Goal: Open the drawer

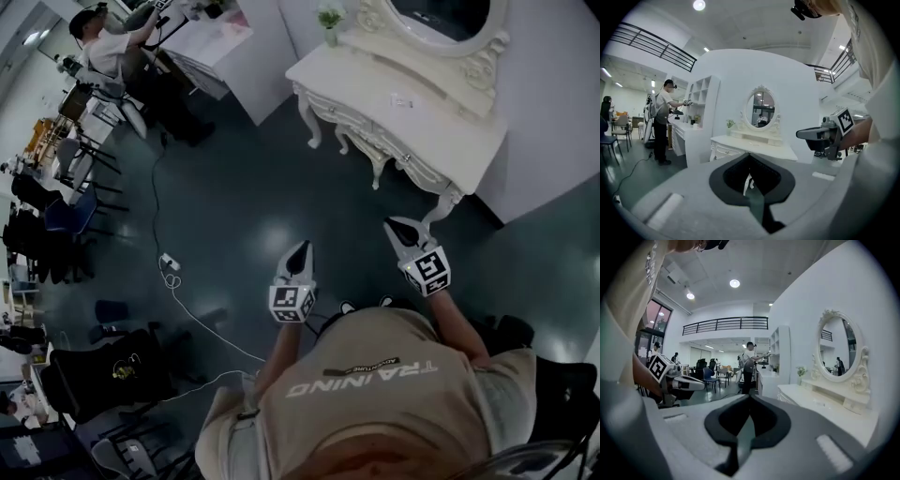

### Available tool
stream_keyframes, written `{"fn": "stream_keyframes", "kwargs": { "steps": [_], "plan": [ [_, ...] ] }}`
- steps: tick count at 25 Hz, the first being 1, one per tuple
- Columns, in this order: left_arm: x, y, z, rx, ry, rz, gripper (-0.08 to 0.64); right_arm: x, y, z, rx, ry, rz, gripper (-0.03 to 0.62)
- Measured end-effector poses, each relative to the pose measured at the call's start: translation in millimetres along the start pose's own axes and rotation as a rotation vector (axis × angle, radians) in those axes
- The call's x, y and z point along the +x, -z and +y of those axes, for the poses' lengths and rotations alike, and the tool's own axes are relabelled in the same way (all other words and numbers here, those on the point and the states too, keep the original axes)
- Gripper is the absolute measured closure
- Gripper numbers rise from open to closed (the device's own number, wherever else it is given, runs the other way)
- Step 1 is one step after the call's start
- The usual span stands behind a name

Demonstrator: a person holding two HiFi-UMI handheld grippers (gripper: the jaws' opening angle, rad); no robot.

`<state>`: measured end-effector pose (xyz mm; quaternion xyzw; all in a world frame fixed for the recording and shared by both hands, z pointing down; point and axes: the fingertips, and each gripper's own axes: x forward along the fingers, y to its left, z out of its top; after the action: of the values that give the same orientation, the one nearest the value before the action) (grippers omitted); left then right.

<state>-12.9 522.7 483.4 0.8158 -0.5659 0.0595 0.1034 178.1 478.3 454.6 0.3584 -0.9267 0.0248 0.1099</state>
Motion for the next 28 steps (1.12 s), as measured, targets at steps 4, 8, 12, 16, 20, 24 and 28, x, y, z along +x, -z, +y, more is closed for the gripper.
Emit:
{"fn": "stream_keyframes", "kwargs": {
  "steps": [4,8,12,16,20,24,28],
  "plan": [
    [1,7,22,-0.025,0.008,-0.002,0.561,18,-5,9,-0.006,0.015,0.003,0.589],
    [21,16,43,-0.030,0.011,0.037,0.562,39,3,-4,0.016,0.038,0.021,0.589],
    [55,17,60,-0.032,-0.004,0.054,0.561,64,20,-29,0.044,0.017,0.050,0.589],
    [100,-2,84,-0.009,-0.063,0.070,0.562,103,21,-65,0.056,-0.013,0.027,0.589],
    [150,-34,92,0.007,-0.083,0.061,0.562,138,7,-116,0.053,-0.028,0.005,0.589],
    [196,-51,99,-0.011,-0.110,0.059,0.561,169,2,-153,-0.011,-0.076,0.020,0.589],
    [225,-43,116,-0.092,-0.132,0.067,0.561,201,7,-173,0.002,-0.105,0.021,0.589]
  ]
}}
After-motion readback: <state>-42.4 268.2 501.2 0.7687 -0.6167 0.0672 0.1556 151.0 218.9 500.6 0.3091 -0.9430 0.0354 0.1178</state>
